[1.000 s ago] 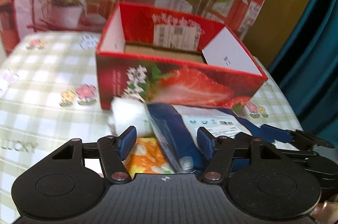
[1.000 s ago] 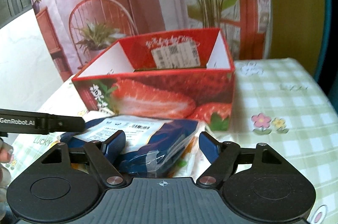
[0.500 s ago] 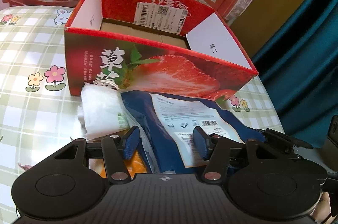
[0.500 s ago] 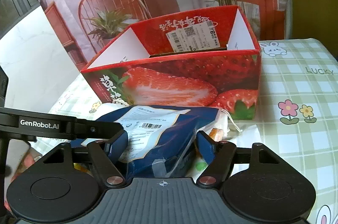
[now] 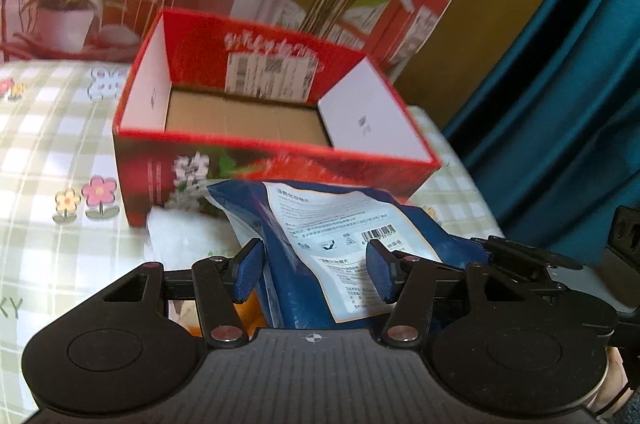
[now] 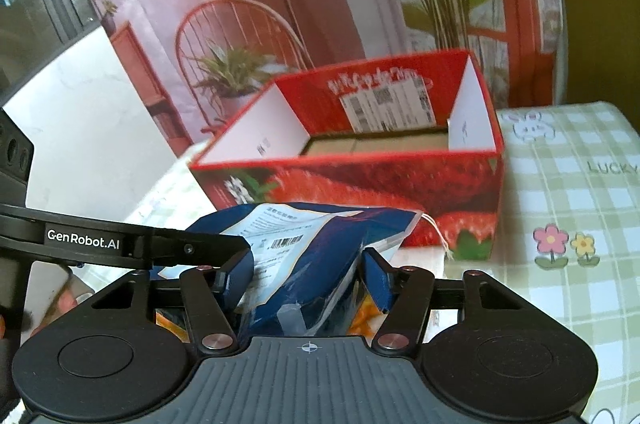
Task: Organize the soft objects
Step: 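Lift the blue bag with the left gripper and drop it into the red box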
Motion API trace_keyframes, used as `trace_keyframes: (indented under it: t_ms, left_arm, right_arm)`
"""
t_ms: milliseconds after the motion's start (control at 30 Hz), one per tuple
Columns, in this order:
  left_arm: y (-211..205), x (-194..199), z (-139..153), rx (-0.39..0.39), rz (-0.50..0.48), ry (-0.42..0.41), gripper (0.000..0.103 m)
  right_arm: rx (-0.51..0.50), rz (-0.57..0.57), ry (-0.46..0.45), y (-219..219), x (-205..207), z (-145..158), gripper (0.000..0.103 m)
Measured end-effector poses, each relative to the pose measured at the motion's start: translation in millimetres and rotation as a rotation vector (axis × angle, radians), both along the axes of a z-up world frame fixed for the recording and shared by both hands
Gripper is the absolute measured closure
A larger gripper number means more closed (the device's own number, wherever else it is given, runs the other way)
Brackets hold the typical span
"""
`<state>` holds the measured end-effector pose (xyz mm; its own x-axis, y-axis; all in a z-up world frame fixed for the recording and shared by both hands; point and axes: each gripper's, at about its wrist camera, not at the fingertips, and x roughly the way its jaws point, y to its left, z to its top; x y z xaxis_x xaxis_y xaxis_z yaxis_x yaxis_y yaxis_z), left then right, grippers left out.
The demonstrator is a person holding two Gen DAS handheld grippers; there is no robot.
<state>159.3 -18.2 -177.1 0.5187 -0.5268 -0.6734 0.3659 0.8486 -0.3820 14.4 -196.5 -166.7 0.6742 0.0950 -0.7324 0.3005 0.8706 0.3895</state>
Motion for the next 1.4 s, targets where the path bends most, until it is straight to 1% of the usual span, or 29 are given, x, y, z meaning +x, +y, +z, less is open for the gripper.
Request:
trace_keyframes:
  t_ms: [133, 400, 533, 700, 867, 1000, 1133, 1233, 1300, 1400]
  left_arm:
    - [2.7, -4.8, 17.5, -0.034, 0.011, -0.049, 0.045]
    - [3.7, -2.7, 45.1, -0.056, 0.009, -0.121, 0.045]
    - [3.4, 6.6, 50.4, -0.058, 0.011, -0.133, 0.045]
    - [5.4, 13.2, 59.9, -0.084, 0.012, -0.131, 0.046]
    - [6.7, 15.2, 71.1, -0.105, 0.006, -0.169, 0.046]
    - [5.1, 26.7, 79.2, -0.113, 0.007, -0.2, 0.046]
    - [-1.1, 42.8, 83.7, -0.111, 0.009, -0.22, 0.046]
    - [-12.1, 61.3, 79.8, -0.087, 0.003, -0.215, 0.046]
    - [-21.8, 77.5, 73.3, -0.06, -0.002, -0.203, 0.046]
    - [-34.5, 98.4, 60.4, -0.023, -0.012, -0.184, 0.046]
  right_arm:
    - [-0.009, 0.007, -0.046, -0.6, -0.7, 17.4, 0.046]
    - [-0.034, 0.026, -0.127, -11.1, 13.8, 50.0, 0.046]
    - [-0.04, 0.037, -0.148, -15.0, 25.2, 56.6, 0.046]
    - [-0.035, 0.039, -0.153, -22.2, 35.9, 62.2, 0.046]
    - [-0.036, 0.041, -0.185, -28.2, 39.3, 74.0, 0.046]
    - [-0.05, 0.044, -0.206, -34.7, 46.9, 81.7, 0.045]
    - [-0.072, 0.058, -0.201, -41.2, 60.9, 83.5, 0.045]
    - [-0.1, 0.062, -0.191, -49.4, 74.0, 78.5, 0.046]
    - [-0.124, 0.069, -0.17, -56.8, 86.7, 70.9, 0.046]
    - [-0.183, 0.088, -0.113, -67.8, 109.6, 54.7, 0.048]
